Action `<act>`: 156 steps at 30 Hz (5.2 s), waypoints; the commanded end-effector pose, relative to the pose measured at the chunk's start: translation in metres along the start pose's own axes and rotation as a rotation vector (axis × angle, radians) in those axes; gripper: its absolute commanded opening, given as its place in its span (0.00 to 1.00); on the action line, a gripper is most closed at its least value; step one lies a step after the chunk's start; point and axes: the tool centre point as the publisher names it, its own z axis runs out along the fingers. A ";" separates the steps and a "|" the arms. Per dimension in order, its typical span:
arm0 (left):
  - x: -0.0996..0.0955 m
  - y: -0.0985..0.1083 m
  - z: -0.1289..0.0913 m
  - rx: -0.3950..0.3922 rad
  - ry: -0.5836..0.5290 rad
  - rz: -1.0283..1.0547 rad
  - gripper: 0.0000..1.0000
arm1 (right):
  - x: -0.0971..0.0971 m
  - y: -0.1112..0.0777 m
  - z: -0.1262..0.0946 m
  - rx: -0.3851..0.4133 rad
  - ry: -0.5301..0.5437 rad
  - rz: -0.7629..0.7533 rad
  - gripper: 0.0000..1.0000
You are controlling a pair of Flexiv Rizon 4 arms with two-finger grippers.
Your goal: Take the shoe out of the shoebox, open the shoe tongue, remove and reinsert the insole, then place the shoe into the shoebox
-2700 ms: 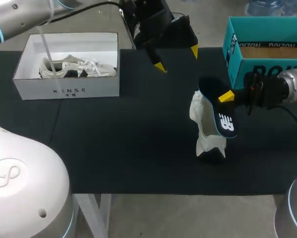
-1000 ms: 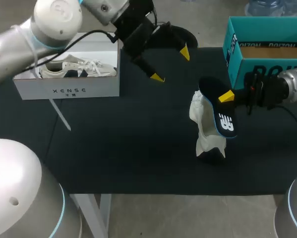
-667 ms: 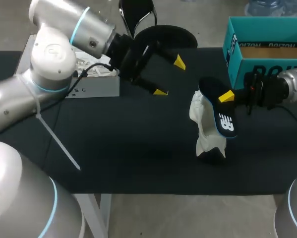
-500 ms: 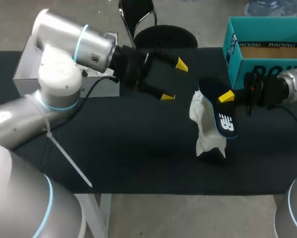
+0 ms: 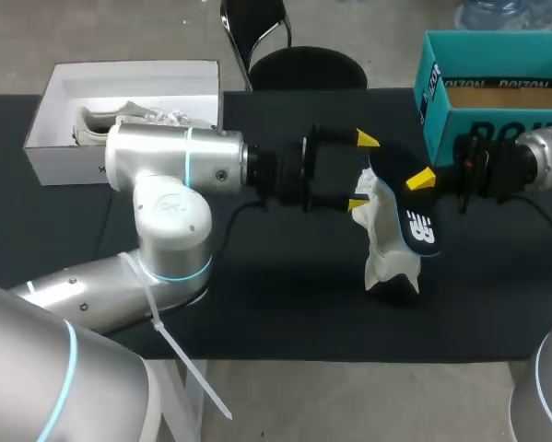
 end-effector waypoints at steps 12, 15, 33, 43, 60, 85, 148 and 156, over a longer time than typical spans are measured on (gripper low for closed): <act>0.012 -0.002 0.044 -0.033 -0.013 -0.083 1.00 | 0.000 -0.001 0.001 -0.002 -0.002 0.000 0.00; 0.013 -0.002 0.046 -0.068 -0.013 -0.093 0.81 | 0.000 -0.001 0.001 -0.002 -0.002 0.000 0.00; 0.012 0.001 0.037 -0.150 -0.032 -0.079 0.39 | 0.000 -0.001 0.001 -0.002 -0.002 0.000 0.00; 0.016 0.001 0.033 -0.177 -0.032 -0.073 0.18 | 0.000 -0.001 0.001 -0.002 -0.002 0.000 0.00; 0.010 0.000 0.031 -0.195 -0.022 -0.056 0.00 | 0.000 -0.001 0.001 -0.002 -0.002 0.000 0.02; -0.004 -0.026 0.017 -0.060 0.053 -0.117 0.00 | 0.040 -0.160 -0.149 -0.221 -0.486 -0.244 1.00; 0.070 -0.068 0.031 0.005 0.173 -0.391 0.00 | 0.061 -0.171 -0.166 -0.006 -0.782 -0.441 1.00; 0.077 -0.041 0.033 0.009 0.201 -0.382 0.00 | 0.061 -0.171 -0.166 -0.006 -0.782 -0.441 1.00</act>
